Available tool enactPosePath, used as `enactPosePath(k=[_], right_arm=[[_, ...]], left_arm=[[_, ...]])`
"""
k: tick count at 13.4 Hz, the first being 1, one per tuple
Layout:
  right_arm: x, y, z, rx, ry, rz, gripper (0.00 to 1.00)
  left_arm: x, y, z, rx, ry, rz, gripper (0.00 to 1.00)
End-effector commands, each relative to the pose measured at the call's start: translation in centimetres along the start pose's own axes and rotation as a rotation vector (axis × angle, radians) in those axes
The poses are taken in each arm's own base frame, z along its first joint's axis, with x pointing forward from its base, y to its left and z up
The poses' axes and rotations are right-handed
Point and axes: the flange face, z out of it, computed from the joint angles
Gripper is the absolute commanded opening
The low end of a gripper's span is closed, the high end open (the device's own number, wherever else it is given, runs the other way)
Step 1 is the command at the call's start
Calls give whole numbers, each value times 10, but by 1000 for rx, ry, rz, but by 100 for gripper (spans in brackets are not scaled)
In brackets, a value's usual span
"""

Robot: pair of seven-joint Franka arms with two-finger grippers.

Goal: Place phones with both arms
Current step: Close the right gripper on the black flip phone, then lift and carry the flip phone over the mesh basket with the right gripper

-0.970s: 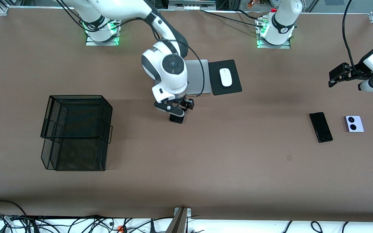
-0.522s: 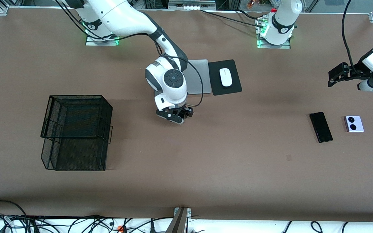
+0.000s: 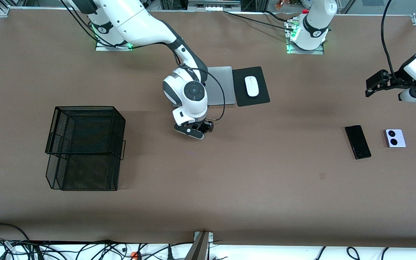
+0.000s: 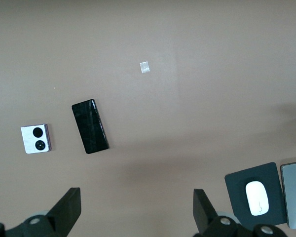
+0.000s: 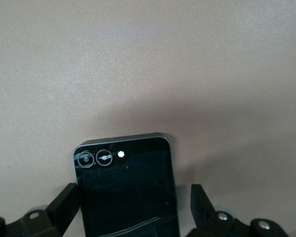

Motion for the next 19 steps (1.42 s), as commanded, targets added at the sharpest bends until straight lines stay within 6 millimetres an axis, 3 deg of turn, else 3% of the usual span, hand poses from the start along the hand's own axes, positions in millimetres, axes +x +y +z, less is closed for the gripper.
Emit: enactPosePath(k=[1, 3, 4, 5, 7, 9, 11, 14, 16, 19], right_arm=[[-4, -3, 3, 12, 24, -3, 84], [-5, -3, 3, 9, 30, -18, 35], [-6, -4, 3, 11, 29, -19, 20], [-4, -4, 0, 13, 32, -22, 14], [2, -5, -13, 22, 40, -39, 12], [9, -5, -45, 13, 45, -57, 11], [15, -9, -91, 2, 46, -47, 11], [31, 0, -184, -56, 28, -65, 11], [52, 29, -233, -85, 14, -148, 11], [109, 104, -269, -78, -74, -226, 11]], left_arm=[[-6, 2, -3, 5, 0, 23, 100], [-6, 2, -3, 5, 0, 23, 100], [-6, 2, -3, 5, 0, 23, 100], [-6, 2, -3, 5, -1, 21, 100], [-6, 4, -3, 5, -1, 24, 100], [-5, 7, -4, 5, 2, 26, 100], [-5, 7, -5, 5, 3, 26, 100], [-6, 8, -5, 5, 0, 24, 100], [-6, 8, -5, 5, 0, 24, 100], [-6, 8, -4, 5, -1, 26, 100]])
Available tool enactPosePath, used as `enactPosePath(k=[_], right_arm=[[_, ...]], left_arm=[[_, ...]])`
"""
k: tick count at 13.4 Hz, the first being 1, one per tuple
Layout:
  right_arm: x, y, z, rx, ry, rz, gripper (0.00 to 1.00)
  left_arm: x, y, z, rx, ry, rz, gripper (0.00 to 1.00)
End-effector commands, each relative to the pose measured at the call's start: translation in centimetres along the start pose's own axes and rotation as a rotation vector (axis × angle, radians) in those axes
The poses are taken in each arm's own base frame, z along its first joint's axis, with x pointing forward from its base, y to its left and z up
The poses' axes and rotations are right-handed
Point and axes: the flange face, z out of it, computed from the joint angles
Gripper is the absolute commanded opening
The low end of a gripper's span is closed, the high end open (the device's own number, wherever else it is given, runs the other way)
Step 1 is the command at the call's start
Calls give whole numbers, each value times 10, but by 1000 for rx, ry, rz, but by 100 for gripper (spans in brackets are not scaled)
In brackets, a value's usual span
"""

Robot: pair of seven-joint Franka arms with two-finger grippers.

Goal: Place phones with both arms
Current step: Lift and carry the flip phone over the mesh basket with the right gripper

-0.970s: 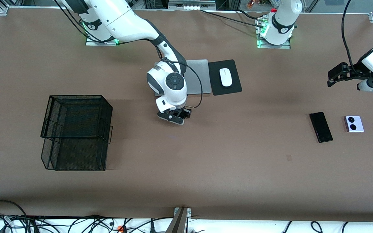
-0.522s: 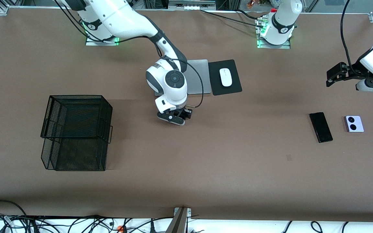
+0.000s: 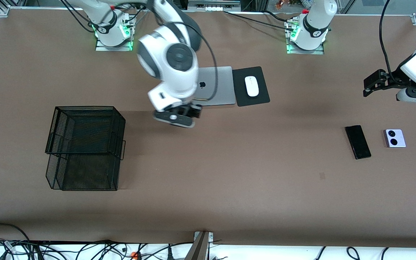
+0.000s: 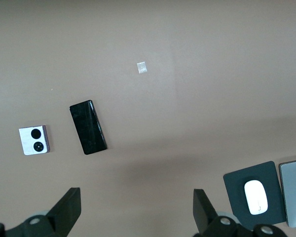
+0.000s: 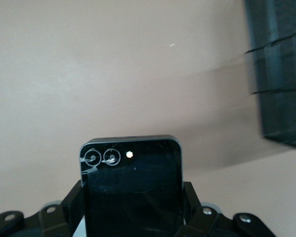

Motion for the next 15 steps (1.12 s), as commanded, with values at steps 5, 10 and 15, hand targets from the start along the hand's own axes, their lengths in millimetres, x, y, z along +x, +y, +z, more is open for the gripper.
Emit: enactPosePath(k=[5, 10, 15], right_arm=[[67, 228, 4, 26, -94, -192, 11], [96, 395, 80, 53, -25, -353, 11], [108, 435, 138, 62, -36, -312, 11]], left_arm=[[-7, 2, -4, 4, -8, 14, 100], [-8, 2, -4, 3, -17, 14, 100], [-8, 2, -4, 4, -15, 14, 100]])
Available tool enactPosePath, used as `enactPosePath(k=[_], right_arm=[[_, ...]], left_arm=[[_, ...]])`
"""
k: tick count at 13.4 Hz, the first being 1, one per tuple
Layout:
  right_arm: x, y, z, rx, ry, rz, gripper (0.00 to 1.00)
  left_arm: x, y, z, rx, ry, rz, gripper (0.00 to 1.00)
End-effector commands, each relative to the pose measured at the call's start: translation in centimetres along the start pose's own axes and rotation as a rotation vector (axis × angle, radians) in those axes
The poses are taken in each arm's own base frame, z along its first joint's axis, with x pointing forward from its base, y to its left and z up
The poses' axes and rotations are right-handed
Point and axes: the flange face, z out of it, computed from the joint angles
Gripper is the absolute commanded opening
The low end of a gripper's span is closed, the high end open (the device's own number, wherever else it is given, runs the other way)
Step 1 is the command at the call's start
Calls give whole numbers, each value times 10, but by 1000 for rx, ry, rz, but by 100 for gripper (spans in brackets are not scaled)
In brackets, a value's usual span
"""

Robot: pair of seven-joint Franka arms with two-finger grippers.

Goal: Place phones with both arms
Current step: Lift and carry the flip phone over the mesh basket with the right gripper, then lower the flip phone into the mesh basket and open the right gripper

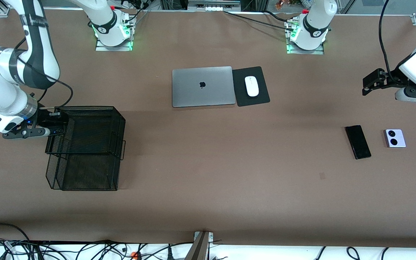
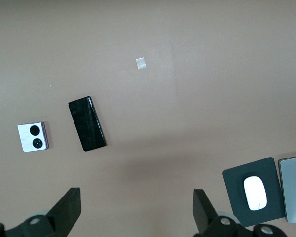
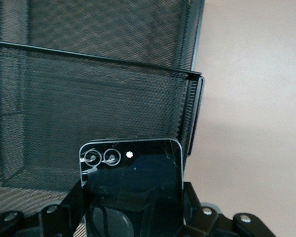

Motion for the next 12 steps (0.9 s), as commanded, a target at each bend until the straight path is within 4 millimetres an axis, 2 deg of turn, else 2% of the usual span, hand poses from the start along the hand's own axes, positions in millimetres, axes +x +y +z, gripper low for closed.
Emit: enactPosePath(k=[1, 3, 5, 6, 7, 8, 12], right_arm=[[2, -6, 21, 38, -4, 12, 11], [7, -8, 40, 37, -5, 29, 11], [9, -9, 47, 49, -10, 42, 12], [9, -10, 49, 50, -13, 50, 20], [10, -10, 48, 49, -11, 55, 50], [11, -10, 47, 57, -9, 62, 100], [19, -12, 32, 67, 18, 61, 100]], left_arm=[[-7, 1, -5, 5, -1, 12, 100], [-7, 1, -6, 5, 1, 11, 100], [-7, 1, -5, 5, -1, 11, 100], [-7, 1, -5, 5, -1, 12, 100], [-7, 1, -6, 5, 1, 12, 100], [-7, 1, -6, 5, 1, 11, 100], [-7, 1, -6, 5, 1, 15, 100]])
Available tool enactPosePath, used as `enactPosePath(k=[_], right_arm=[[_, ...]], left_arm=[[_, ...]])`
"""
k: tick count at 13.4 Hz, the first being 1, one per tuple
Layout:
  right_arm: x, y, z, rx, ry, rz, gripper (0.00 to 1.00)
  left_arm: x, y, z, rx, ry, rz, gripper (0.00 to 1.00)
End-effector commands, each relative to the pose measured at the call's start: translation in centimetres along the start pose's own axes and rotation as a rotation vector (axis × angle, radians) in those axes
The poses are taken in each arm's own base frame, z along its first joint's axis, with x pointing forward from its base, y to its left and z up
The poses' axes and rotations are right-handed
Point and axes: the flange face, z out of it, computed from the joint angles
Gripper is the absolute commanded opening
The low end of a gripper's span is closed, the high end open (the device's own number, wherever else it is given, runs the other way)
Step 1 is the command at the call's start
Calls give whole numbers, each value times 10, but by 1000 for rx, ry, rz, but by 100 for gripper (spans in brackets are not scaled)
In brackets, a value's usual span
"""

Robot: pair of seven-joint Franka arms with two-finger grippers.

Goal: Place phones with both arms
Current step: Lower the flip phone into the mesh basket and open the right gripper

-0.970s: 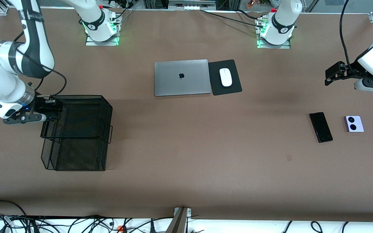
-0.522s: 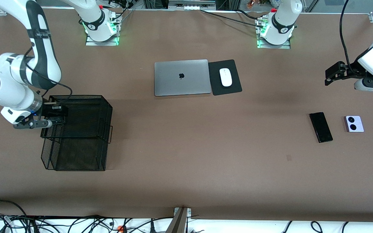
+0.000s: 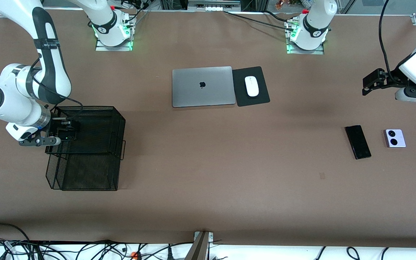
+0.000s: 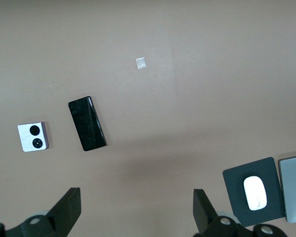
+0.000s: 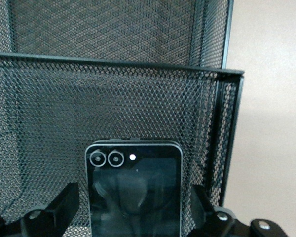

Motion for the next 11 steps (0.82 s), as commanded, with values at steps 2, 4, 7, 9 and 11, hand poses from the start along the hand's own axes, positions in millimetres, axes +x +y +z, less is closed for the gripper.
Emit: enactPosePath(k=[2, 4, 7, 9, 11], right_arm=[[10, -5, -30, 22, 54, -12, 100], [17, -13, -54, 35, 59, -25, 100], [29, -26, -97, 51, 43, -53, 100], [34, -49, -124, 55, 30, -62, 100], [37, -73, -146, 50, 22, -41, 100]], left_arm=[[-7, 1, -5, 5, 0, 15, 100], [-7, 1, -5, 5, 0, 16, 100], [-7, 1, -5, 5, 0, 17, 100], [-7, 1, -5, 5, 0, 17, 100], [-7, 1, -6, 5, 1, 18, 100]])
